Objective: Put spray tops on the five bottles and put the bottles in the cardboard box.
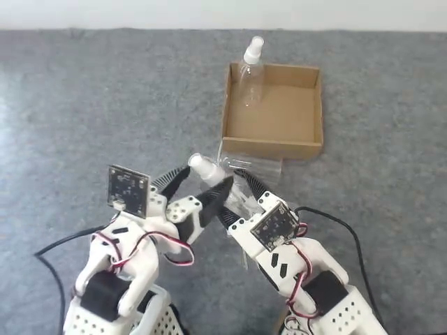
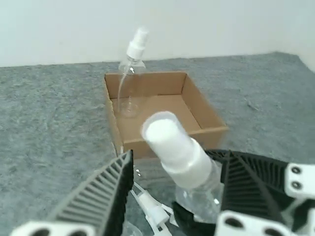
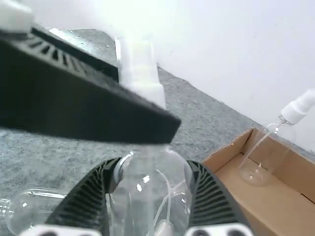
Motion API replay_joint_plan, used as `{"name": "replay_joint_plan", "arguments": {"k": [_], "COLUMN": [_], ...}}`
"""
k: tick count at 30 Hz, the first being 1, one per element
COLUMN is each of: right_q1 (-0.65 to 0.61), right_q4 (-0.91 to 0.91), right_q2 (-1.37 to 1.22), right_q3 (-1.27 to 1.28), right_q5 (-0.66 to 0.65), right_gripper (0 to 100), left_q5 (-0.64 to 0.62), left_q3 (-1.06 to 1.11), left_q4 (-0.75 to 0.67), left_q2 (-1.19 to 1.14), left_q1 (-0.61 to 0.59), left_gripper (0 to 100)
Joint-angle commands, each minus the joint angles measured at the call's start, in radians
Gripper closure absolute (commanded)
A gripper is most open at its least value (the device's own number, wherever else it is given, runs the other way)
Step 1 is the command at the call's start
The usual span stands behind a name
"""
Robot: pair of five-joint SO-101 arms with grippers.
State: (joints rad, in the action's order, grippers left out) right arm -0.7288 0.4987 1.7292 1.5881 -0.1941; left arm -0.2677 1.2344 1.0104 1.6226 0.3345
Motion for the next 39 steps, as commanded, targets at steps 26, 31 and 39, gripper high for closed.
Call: {"name": "replay_joint_plan", "arguments": {"k": [26,31,39], "right_q1": [0.010,0.013,0.013], "right_q4": [-0.004,-0.004,-0.004], "right_q2": [0.016,0.016,0.016], "right_q3": [-0.005,-0.005,-0.005], "right_q5": [0.003,0.003,0.002], "right_gripper": [98.5,98.5,98.5], "left_q5": [0.141,0.143,0.144], "left_q3": [-0.099,-0.099,-0.096], "left_q4": [0.026,0.026,0.026], "left_q2": [0.009,0.011,0.011], "left_q1": [0.104,0.104,0.117], "left_gripper": [73,73,73]}}
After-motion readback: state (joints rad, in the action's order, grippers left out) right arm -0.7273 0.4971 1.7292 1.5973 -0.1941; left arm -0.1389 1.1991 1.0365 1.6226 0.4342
